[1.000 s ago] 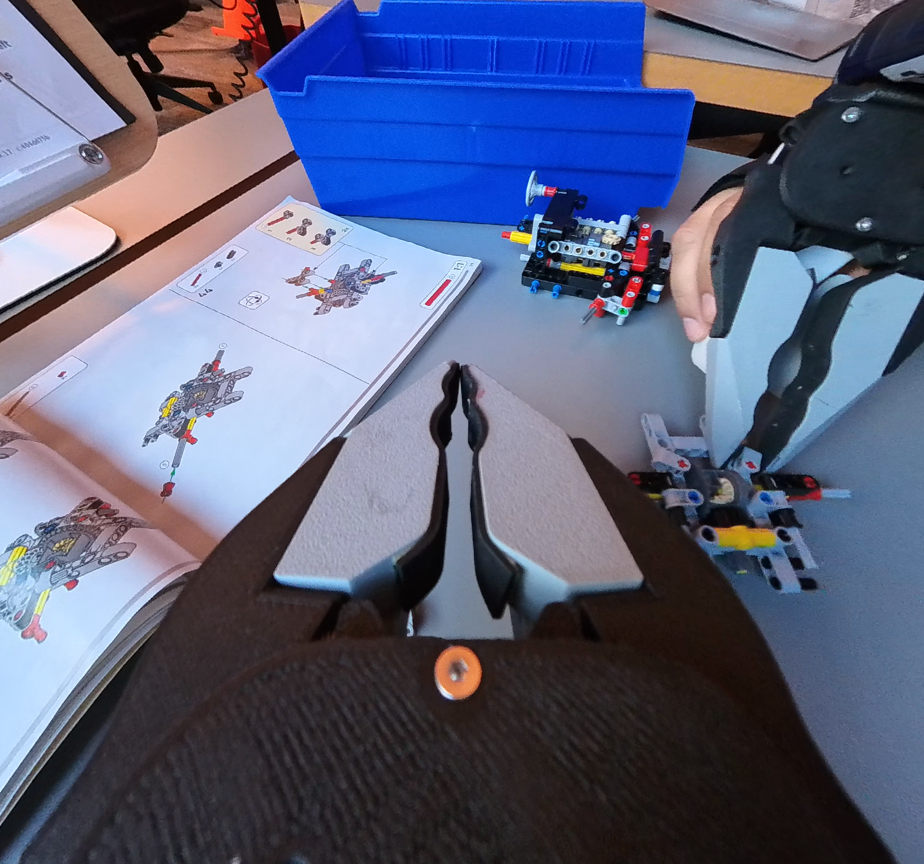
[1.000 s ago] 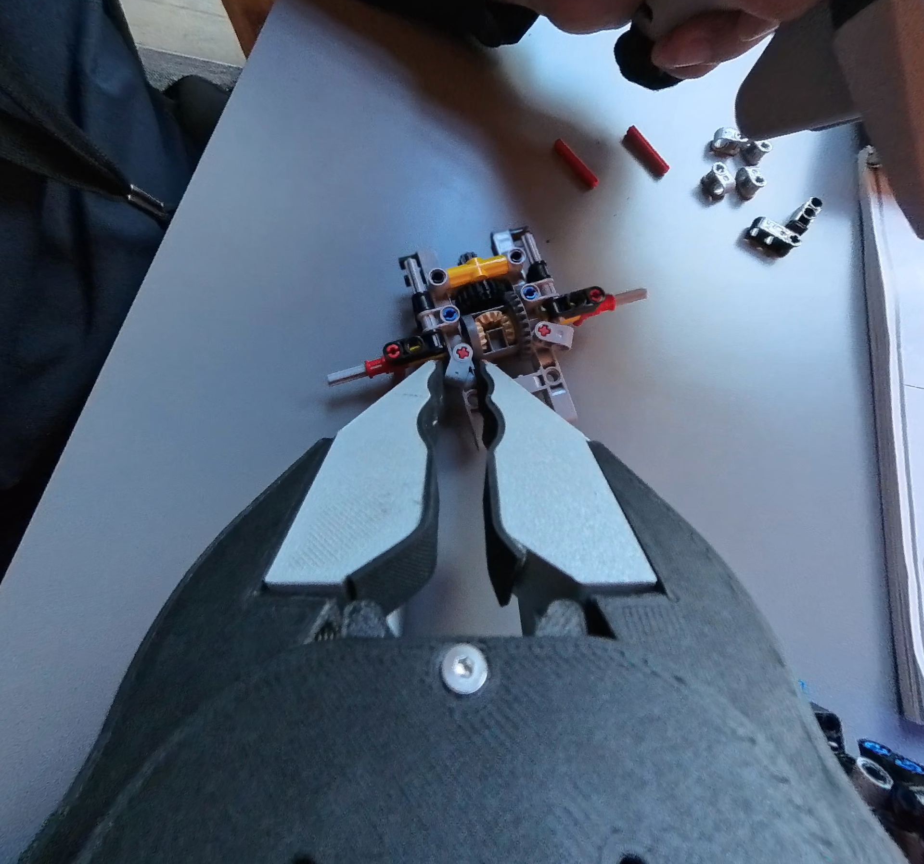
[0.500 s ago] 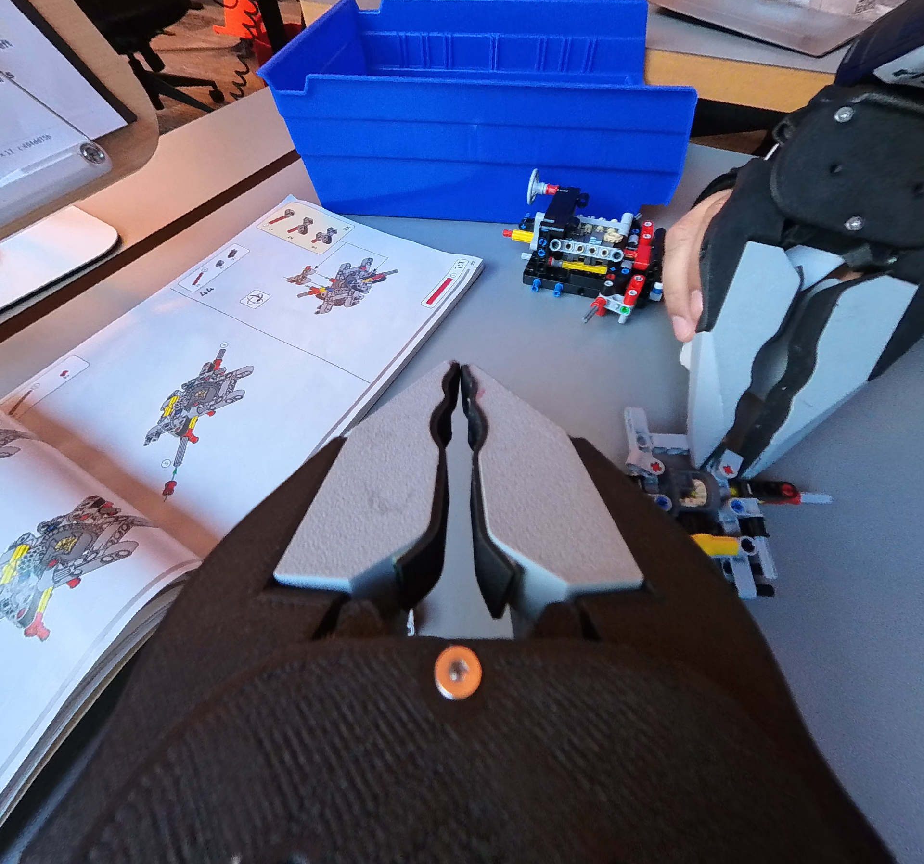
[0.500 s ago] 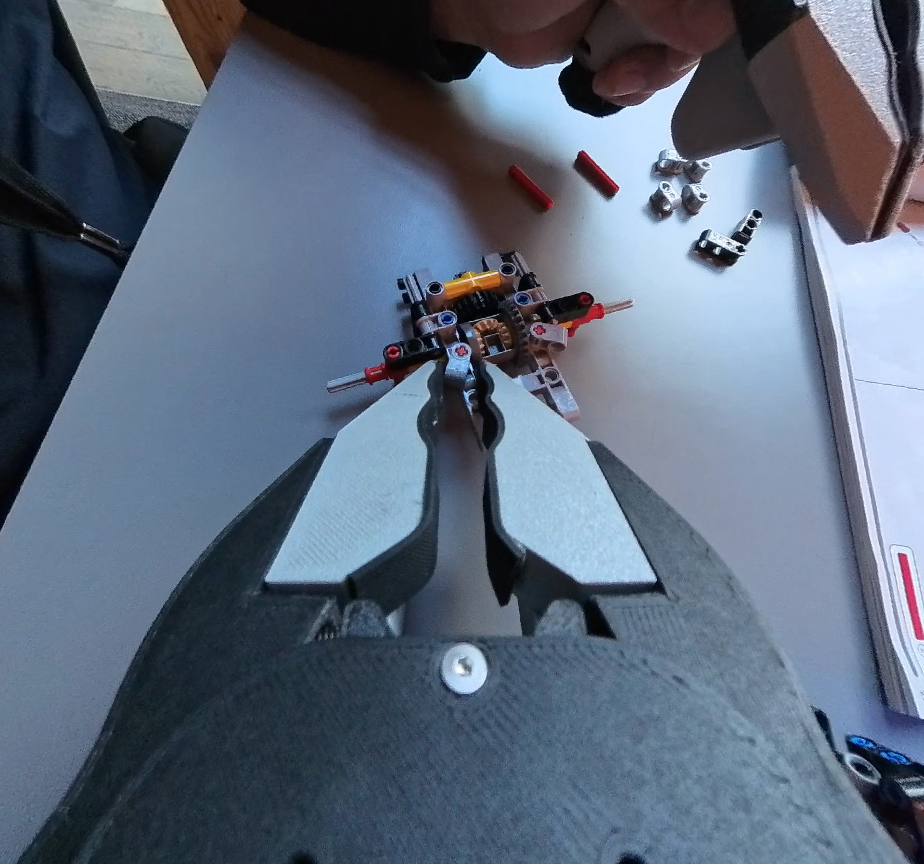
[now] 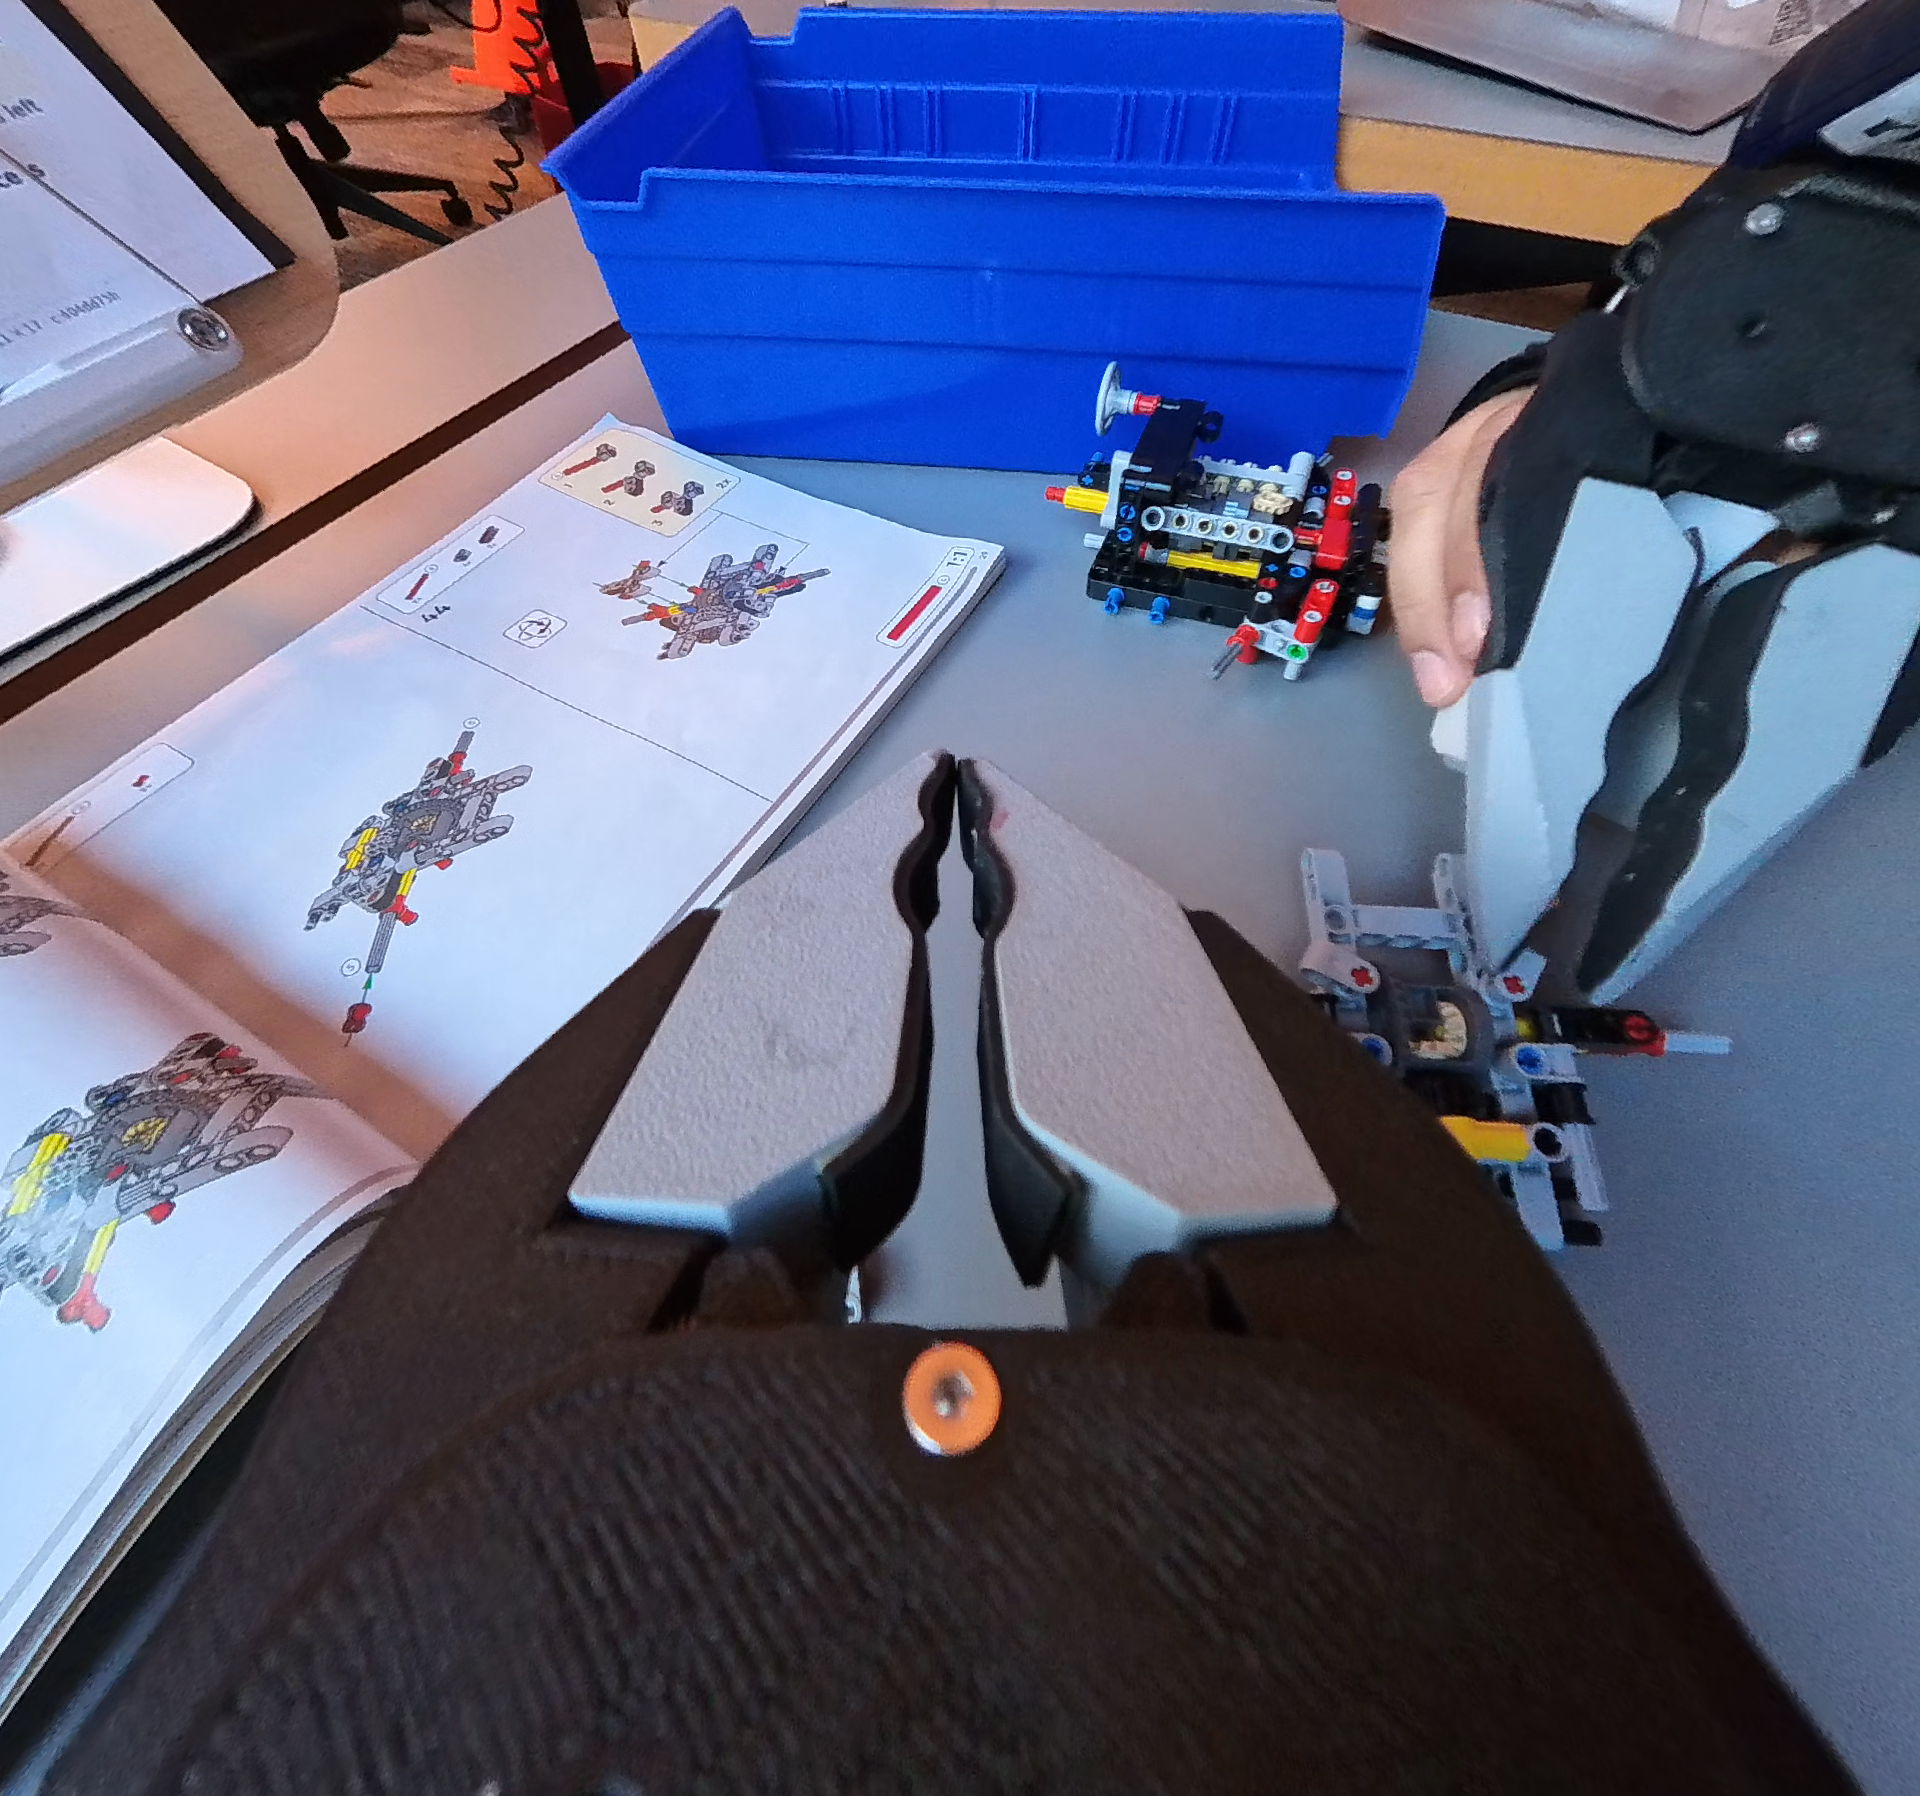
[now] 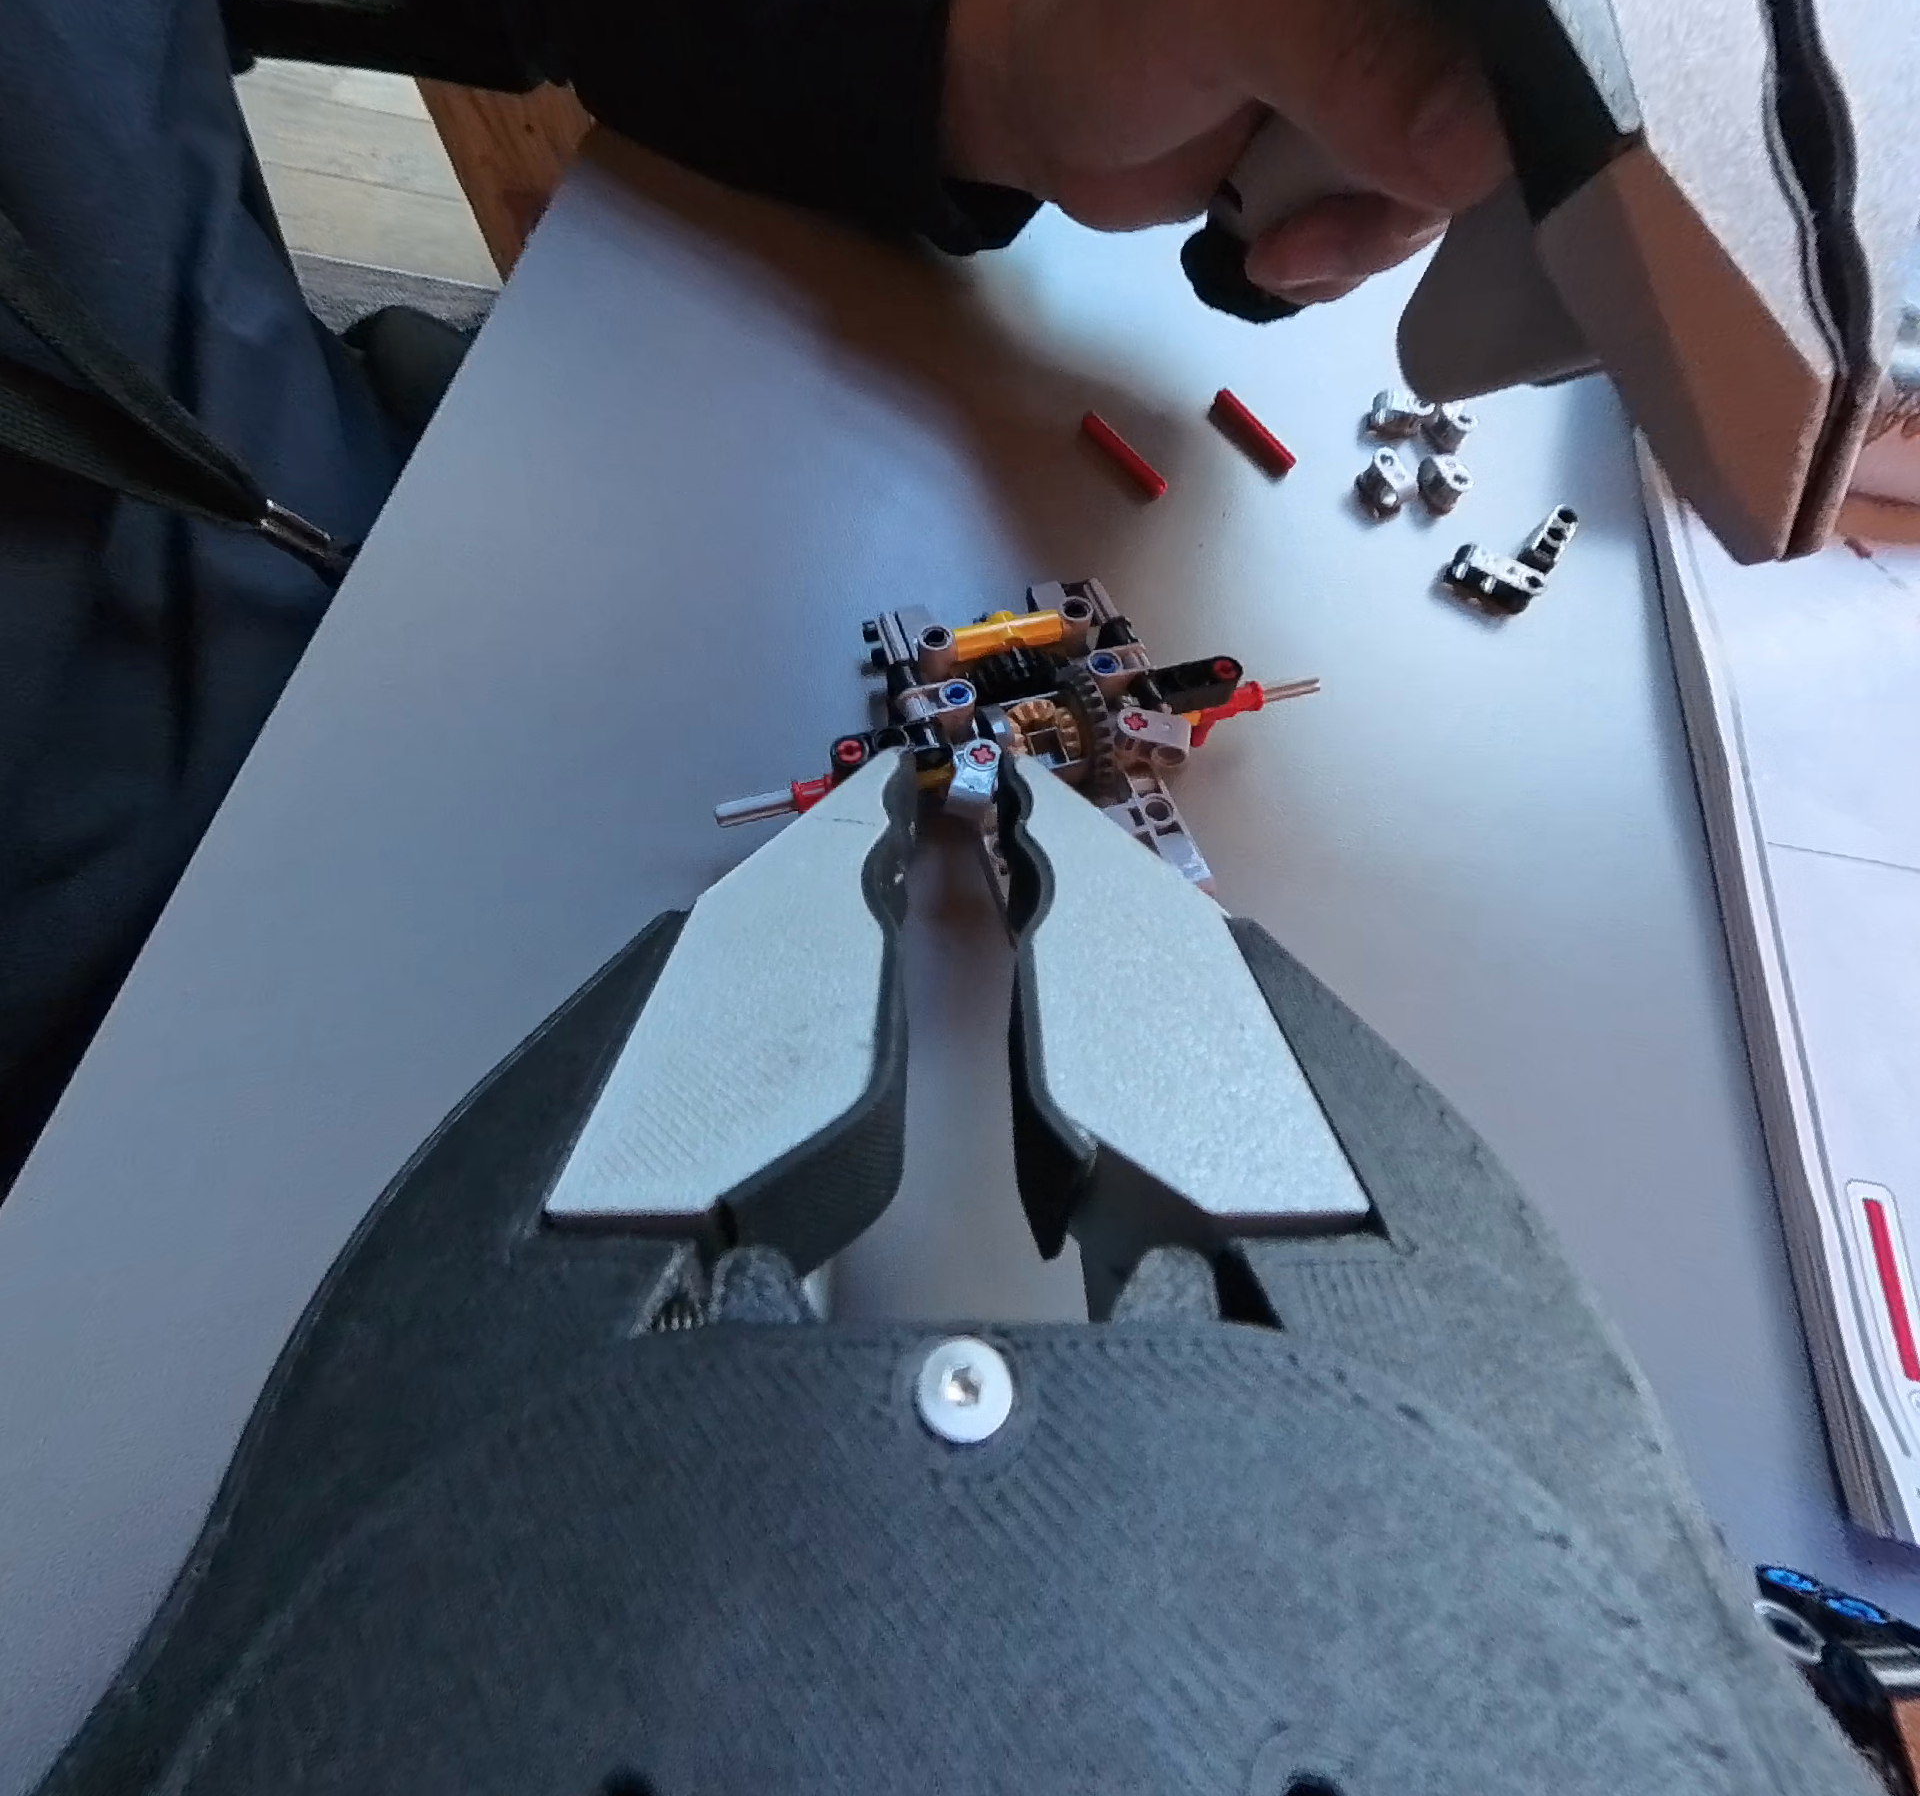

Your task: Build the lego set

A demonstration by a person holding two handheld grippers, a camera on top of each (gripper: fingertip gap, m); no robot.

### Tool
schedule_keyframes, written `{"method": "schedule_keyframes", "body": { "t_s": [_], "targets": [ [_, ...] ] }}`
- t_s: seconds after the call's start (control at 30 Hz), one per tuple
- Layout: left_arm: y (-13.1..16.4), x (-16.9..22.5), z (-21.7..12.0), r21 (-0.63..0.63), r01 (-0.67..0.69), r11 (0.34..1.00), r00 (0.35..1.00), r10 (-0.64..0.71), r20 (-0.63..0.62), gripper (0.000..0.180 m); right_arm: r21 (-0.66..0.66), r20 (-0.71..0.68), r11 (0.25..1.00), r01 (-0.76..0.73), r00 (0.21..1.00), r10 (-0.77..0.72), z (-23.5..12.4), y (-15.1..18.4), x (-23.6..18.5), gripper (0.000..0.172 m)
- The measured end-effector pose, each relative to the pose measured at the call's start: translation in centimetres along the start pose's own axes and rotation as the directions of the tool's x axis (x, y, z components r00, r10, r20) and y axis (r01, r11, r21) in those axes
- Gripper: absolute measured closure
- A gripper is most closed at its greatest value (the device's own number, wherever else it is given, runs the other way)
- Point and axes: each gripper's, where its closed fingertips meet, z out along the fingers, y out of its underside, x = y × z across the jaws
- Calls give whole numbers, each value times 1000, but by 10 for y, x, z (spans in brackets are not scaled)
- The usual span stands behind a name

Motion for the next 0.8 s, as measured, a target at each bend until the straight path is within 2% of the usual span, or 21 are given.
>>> {"method": "schedule_keyframes", "body": {
  "t_s": [0.53, 0.8],
  "targets": [
    [0, 0, 0, 4, 4, 1000, 1000, -4, -1, 180, 184, -145, 983, 22, 989, 5, -25, -29, 23, 163],
    [0, -1, 0, 2, 5, 1000, 1000, -5, 0, 180, 228, -215, 973, 24, 976, 26, -36, -33, 35, 169]
  ]
}}
